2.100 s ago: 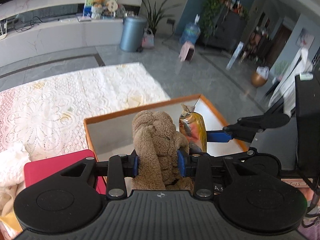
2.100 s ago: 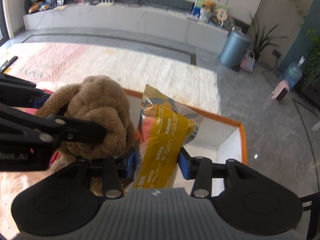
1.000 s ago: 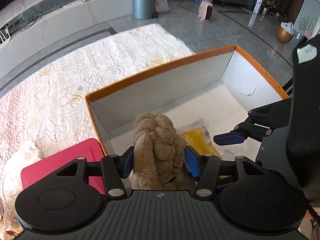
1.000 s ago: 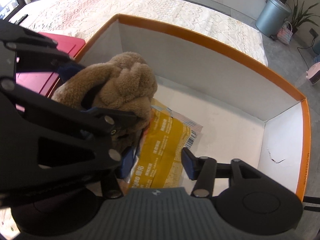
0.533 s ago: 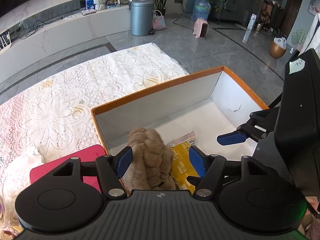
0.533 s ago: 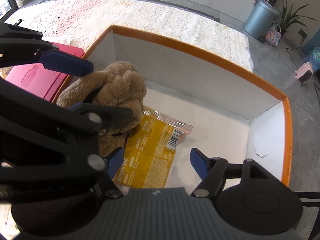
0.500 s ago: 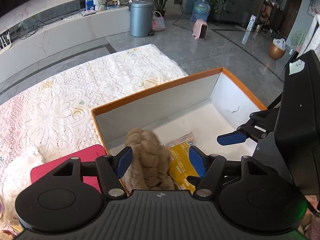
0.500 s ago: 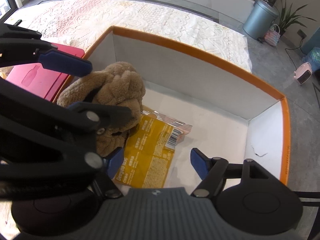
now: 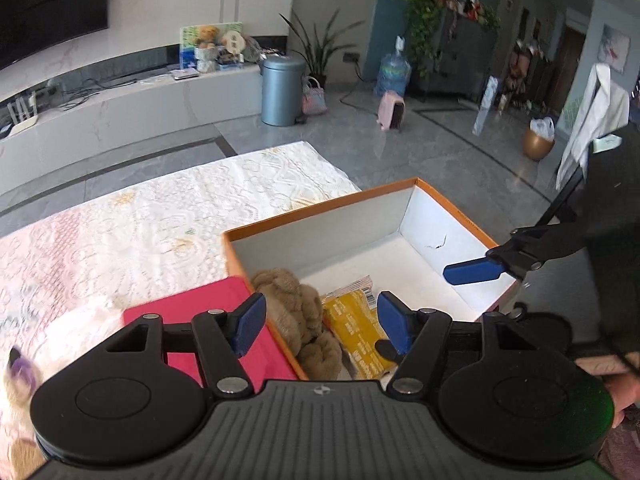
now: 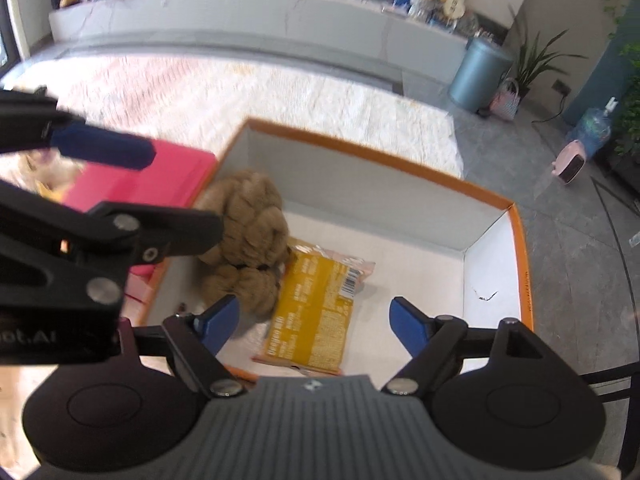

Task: Organize soft objects
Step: 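Move both tools back over the remaining soft items on the bed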

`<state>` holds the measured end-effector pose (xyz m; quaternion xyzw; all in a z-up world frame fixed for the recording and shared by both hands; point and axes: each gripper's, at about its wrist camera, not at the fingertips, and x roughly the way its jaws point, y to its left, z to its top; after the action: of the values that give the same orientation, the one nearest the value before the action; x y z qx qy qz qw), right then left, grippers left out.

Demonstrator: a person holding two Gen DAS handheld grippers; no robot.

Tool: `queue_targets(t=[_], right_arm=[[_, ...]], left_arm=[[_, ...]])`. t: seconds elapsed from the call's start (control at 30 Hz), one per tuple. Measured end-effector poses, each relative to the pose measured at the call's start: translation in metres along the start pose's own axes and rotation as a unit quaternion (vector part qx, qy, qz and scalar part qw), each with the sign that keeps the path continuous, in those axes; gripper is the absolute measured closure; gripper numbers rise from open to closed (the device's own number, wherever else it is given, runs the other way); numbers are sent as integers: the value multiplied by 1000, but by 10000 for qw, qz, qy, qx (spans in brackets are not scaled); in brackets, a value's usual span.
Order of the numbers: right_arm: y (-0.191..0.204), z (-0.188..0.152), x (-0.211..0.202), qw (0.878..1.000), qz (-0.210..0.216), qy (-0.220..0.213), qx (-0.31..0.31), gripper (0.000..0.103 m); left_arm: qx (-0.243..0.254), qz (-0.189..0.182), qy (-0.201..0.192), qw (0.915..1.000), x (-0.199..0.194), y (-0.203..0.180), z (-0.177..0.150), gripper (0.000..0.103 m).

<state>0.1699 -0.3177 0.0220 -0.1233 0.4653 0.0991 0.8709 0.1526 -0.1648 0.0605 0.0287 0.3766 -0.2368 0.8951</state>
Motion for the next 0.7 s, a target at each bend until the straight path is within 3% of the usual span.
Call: queue_targets(t=[0.13,0.33,0.5,0.63,0.7], right_arm=[[19,-4,-24,9995,152,-221,140,13],[67,-9,-48,9977,475,-454,145,10],[108,-20,-58,9932,799,-788,302,11],[142,-31,-54,9872,1144,-946,584,11],[159,-37,-47,9870,1092,-973,664,11]], left_arm=[[-108,120,-41,9999,-21,13,-14,28],[-575,502,43,9971,-54,53,-43,30],[-866,1081,125,9903,-78,86,-75,36],[-1210,1344,228,9832,-89,118,-101,38],[-1319,1494,278,9796,-90,128,-113,38]])
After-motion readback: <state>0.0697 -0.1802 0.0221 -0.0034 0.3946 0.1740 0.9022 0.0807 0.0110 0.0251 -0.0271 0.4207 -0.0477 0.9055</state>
